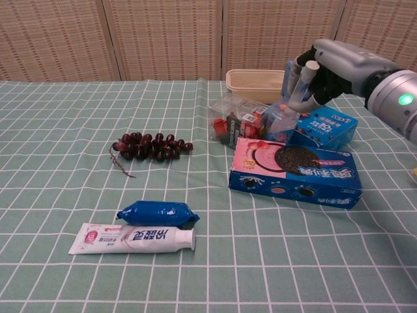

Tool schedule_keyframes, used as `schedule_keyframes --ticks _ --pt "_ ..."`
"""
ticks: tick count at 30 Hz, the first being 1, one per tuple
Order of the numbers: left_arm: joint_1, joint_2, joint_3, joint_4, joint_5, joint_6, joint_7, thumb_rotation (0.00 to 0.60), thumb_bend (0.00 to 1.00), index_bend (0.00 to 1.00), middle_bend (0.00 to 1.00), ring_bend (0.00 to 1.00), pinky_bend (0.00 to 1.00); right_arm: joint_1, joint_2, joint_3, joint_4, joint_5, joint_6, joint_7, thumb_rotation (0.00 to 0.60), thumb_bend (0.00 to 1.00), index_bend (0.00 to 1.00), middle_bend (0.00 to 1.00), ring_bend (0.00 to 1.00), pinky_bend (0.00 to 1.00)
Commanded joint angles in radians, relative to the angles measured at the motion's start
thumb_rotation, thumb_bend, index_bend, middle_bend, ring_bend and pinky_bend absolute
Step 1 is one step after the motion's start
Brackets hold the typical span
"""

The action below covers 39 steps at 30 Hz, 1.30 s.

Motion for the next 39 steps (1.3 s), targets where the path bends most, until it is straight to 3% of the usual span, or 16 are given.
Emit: schedule_keyframes --ticks 1,13,30,35,39 --pt "0.0 0.0 -0.001 0.0 -0.001 -0.001 0.0 0.6 0.33 0.46 0.45 0.44 0.63 0.0 0.0 0.001 -0.001 -0.004 0.005 0.003 0.6 0.28 0.6 1.0 1.0 1.0" --pt "-0.005 -0.002 -0.005 0.005 -0.015 -0.015 -0.001 0.6 0.33 0.46 0.45 0.44 0.63 -0.017 0.072 0.012 -0.137 -0.046 0.045 0.022 0.6 0.29 0.65 1.0 1.0 1.0" --pt "-0.002 0.0 -0.004 -0.006 -0.009 -0.005 0.009 0.6 0.33 0.46 0.45 0.44 0.63 -0.088 0.291 0.001 -0.557 -0.12 0.122 -0.01 0.6 0.29 0.66 1.0 1.0 1.0" --pt "0.0 0.002 -0.005 -0.008 -0.007 0.0 0.007 0.6 0.33 0.46 0.45 0.44 0.63 -0.114 0.345 -0.003 -0.641 -0.154 0.112 0.111 0.6 0.29 0.67 1.0 1.0 1.0" --pt "0.002 0.005 -0.006 -0.009 -0.01 0.002 0.002 0.6 0.33 0.46 0.45 0.44 0.63 -0.125 0.395 0.0 -0.661 -0.181 0.047 0.329 0.6 0.31 0.67 1.0 1.0 1.0"
